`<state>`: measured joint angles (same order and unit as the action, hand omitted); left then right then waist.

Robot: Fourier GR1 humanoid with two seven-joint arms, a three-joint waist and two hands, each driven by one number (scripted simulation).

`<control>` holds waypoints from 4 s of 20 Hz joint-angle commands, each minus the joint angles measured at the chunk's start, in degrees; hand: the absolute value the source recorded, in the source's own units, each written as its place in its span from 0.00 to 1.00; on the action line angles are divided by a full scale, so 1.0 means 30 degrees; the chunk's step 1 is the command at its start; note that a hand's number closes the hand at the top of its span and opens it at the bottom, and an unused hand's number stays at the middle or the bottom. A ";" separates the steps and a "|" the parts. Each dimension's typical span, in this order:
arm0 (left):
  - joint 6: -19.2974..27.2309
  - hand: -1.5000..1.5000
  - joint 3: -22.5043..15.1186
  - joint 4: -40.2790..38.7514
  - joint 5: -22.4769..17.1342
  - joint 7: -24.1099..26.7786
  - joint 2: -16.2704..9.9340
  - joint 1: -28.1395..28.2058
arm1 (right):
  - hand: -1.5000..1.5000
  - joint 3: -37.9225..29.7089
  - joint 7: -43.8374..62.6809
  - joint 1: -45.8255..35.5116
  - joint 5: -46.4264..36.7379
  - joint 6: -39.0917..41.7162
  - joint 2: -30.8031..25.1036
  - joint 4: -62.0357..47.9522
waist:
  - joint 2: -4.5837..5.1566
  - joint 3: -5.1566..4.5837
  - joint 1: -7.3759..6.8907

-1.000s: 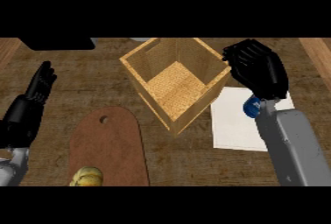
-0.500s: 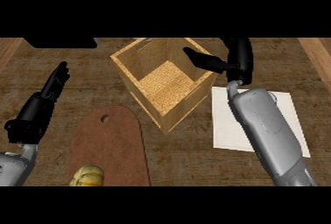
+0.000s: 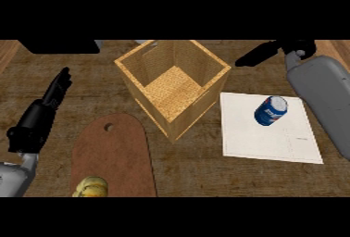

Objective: Pick the can from the placemat and place it in the basket

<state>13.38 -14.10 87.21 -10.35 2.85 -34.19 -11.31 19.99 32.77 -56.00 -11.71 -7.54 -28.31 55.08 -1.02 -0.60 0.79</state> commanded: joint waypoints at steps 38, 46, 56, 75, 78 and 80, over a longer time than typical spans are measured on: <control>-0.2928 0.50 0.3069 -0.0370 0.1719 -0.0080 0.2031 -0.0170 | 0.00 -0.0908 0.4012 0.3101 -0.0005 1.6514 -0.1933 0.0319 | 0.0335 0.0196 -0.0323; -0.3262 0.50 0.3254 0.0195 0.3049 0.0009 0.2902 0.0371 | 0.00 -0.1525 0.1982 0.5027 -0.2512 1.5239 -0.1289 0.1187 | 0.0330 0.0199 -0.0313; -0.4741 0.50 0.4531 0.0211 0.3224 -0.0415 0.3308 0.0271 | 0.00 -0.2734 0.1736 0.5850 -0.4567 1.3990 0.0674 0.0921 | 0.0349 0.0200 -0.0383; -0.4416 0.50 0.4956 0.0483 0.6112 -0.0226 0.5657 0.0187 | 0.00 -0.4619 0.0974 0.6332 -0.7586 1.4584 0.1836 -0.0356 | 0.0350 0.0199 -0.0352; -0.5239 0.50 0.5427 0.0015 0.5490 -0.0756 0.5650 -0.0392 | 1.00 -0.5206 -0.0225 0.6220 -0.7897 1.3502 0.2242 -0.1761 | 0.0369 0.0202 -0.0380; -0.5849 0.50 0.5451 0.1621 0.5119 -0.1833 0.5301 0.0160 | 1.00 -0.5744 -0.0710 0.6872 -0.7482 1.3515 0.1873 -0.1428 | 0.0344 0.0205 -0.0397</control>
<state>-2.55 2.16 88.93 5.47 -0.31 -18.36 -12.10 4.96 32.18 -35.68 -34.32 34.03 -23.13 52.60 -0.10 -0.13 -0.30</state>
